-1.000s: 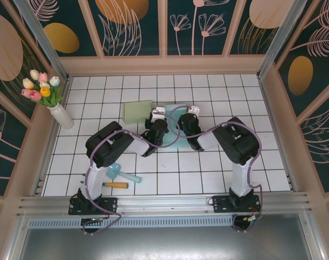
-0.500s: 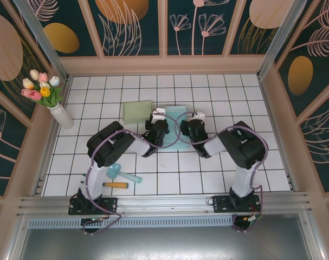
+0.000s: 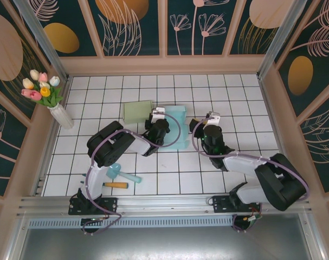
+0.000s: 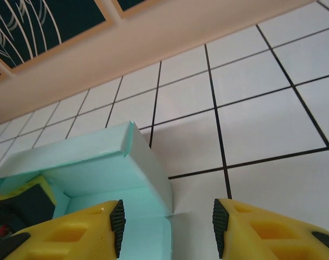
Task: Fold the paper box
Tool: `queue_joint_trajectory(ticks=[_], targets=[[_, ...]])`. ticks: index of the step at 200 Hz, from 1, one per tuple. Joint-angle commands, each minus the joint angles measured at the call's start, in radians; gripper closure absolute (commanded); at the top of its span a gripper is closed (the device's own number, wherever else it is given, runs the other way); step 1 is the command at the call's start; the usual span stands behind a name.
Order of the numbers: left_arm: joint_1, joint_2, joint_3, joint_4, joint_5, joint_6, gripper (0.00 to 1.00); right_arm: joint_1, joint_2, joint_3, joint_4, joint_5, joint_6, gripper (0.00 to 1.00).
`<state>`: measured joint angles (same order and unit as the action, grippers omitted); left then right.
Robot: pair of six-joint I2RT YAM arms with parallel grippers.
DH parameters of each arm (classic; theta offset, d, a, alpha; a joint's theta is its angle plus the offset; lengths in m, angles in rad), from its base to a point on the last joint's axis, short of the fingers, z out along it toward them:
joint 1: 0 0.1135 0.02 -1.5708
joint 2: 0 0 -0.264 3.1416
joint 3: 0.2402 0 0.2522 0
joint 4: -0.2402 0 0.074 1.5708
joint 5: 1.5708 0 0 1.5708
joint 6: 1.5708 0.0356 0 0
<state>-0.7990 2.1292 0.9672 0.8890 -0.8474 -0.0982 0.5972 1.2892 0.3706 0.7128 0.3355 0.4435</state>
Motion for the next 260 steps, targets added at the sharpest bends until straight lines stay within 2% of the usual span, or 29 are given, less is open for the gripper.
queue_joint_trajectory(ticks=[1, 29, 56, 81, 108, 128, 135, 161, 188, 201, 220, 260], targets=[[0.011, 0.046, 0.027, -0.153, -0.012, 0.087, 0.89, 0.005, -0.075, -0.035, -0.048, 0.02, -0.006, 0.5], [0.011, 0.034, 0.115, -0.312, 0.064, 0.127, 0.92, 0.011, -0.201, -0.005, -0.239, 0.041, 0.04, 0.5], [0.012, -0.074, 0.118, -0.367, 0.144, 0.182, 0.97, 0.022, -0.425, -0.03, -0.453, 0.079, 0.113, 0.5], [0.011, -0.23, 0.118, -0.453, 0.353, 0.252, 0.98, 0.024, -0.645, -0.007, -0.695, 0.072, 0.168, 0.5], [0.009, -0.373, 0.191, -0.703, 0.589, 0.313, 0.96, 0.024, -0.827, 0.071, -0.893, 0.011, 0.154, 0.5], [0.005, -0.453, 0.272, -0.909, 0.662, 0.395, 0.94, 0.023, -0.923, 0.129, -0.99, -0.002, 0.125, 0.5], [-0.004, -0.468, 0.298, -0.983, 0.649, 0.447, 0.93, 0.024, -0.955, 0.138, -1.009, -0.003, 0.117, 0.5], [-0.071, -0.494, 0.372, -1.223, 0.49, 0.621, 0.93, 0.024, -1.054, 0.111, -1.024, -0.02, 0.115, 0.48], [-0.164, -0.48, 0.376, -1.389, 0.322, 0.778, 0.94, 0.023, -1.107, 0.065, -1.008, -0.051, 0.126, 0.47], [-0.197, -0.456, 0.39, -1.457, 0.286, 0.813, 0.95, 0.023, -1.118, 0.051, -1.005, -0.056, 0.126, 0.47], [-0.239, -0.421, 0.398, -1.515, 0.237, 0.88, 0.95, 0.023, -1.131, 0.042, -1.008, -0.057, 0.12, 0.47], [-0.297, -0.251, 0.431, -1.55, 0.143, 0.982, 0.95, 0.024, -1.167, 0.02, -1.007, -0.043, 0.124, 0.46]])
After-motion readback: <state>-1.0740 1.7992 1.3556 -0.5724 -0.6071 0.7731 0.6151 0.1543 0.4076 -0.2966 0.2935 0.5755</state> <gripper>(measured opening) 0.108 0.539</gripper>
